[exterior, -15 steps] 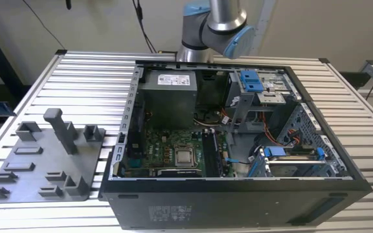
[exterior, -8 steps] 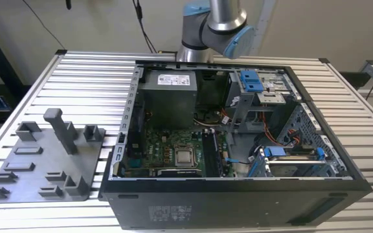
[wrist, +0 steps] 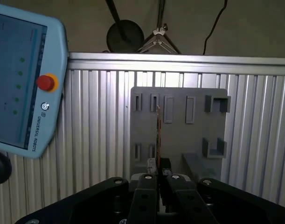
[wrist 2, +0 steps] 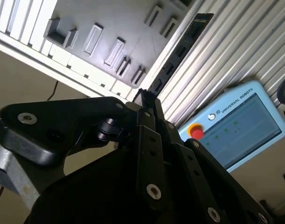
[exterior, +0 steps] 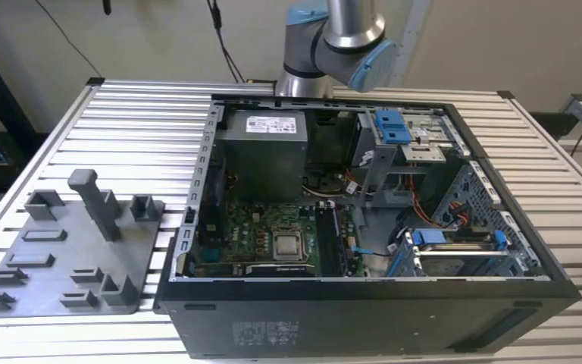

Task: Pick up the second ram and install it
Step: 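Pick up the second ram and move it above second insertion slot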

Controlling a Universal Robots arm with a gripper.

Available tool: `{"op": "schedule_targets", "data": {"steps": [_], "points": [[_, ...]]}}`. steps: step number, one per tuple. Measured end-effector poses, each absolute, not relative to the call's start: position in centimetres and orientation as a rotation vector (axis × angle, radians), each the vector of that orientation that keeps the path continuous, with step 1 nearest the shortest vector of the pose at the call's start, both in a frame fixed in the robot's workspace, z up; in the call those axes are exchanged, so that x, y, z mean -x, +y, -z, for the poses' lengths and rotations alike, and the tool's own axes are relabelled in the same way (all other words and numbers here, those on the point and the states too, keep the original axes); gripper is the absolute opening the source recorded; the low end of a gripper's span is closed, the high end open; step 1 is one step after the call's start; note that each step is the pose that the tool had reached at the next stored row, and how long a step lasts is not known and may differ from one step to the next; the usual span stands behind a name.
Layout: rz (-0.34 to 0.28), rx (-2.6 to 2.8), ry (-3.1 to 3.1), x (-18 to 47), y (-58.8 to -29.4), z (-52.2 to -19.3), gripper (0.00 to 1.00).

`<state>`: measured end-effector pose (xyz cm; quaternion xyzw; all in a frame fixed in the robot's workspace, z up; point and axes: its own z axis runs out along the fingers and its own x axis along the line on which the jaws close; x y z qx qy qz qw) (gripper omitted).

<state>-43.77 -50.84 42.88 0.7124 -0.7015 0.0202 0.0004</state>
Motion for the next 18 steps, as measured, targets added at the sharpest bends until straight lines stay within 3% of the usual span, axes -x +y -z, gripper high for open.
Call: {"op": "schedule_targets", "data": {"steps": [18], "points": [[-0.063, -2.238, -2.203, 43.56, -50.84, -43.42, 0.14]]}}
